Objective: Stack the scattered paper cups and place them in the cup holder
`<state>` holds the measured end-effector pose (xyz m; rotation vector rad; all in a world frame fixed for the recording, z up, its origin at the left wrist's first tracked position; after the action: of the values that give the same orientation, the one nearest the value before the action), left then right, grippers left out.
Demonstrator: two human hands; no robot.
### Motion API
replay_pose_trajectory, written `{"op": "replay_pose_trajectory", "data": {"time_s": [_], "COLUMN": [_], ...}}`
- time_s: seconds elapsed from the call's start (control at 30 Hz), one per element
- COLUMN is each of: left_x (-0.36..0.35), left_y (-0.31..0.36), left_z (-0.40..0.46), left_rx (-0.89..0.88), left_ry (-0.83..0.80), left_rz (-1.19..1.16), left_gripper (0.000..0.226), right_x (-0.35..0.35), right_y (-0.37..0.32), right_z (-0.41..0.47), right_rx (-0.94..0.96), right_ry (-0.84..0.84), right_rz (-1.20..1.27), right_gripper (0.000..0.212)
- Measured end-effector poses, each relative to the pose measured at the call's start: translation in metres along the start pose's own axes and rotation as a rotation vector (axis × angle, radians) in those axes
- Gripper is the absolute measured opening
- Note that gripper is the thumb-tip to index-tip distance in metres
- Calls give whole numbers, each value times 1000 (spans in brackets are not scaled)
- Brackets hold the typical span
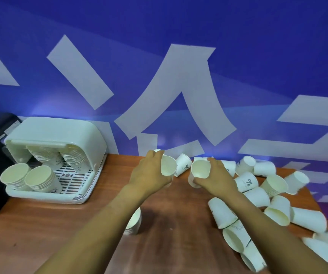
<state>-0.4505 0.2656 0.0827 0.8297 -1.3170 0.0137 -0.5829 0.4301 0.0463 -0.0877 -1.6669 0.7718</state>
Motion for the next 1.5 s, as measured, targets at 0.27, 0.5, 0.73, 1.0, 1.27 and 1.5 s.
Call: {"op": "replay_pose_trajectory", "data": {"time_s": [0.27, 0.5, 0.73, 1.0, 1.27, 1.5], "left_x": [32, 73, 101, 126, 169, 229], "left_y": [-16, -37, -57, -110, -203, -323], "left_z": [-18, -47, -84, -92, -77, -55], "left_rx": [-129, -143, -120, -76, -76, 18], "left_ry": [-8, 85, 177, 187, 95, 81], "left_rz": [-98, -54, -25, -86, -41, 34], "left_gripper": [83, 84, 79, 71, 71, 75], "right_x": [36, 33, 24, 22, -26, -132], "right_y": [-51, -71, -106, -140, -238, -343], "right_z": [-65, -99, -121, -133, -126, -115], "right_rx": [46, 63, 145, 169, 152, 175], "right_ry": [114, 144, 149, 185, 195, 49], "right_rz": [70, 25, 95, 82, 51, 62], "right_gripper": [45, 60, 67, 75, 81, 84]}}
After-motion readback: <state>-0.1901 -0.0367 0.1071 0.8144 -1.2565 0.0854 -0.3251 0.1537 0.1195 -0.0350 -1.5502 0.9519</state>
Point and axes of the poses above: each hand's wrist, its own z-axis towards the middle knuckle, its own x-axis out of the back of the hand, y = z × x, the point moved 8 cm from there along z, towards the middle knuckle, and after that the axes turned 7 degrees about y, right-handed, at the moved point
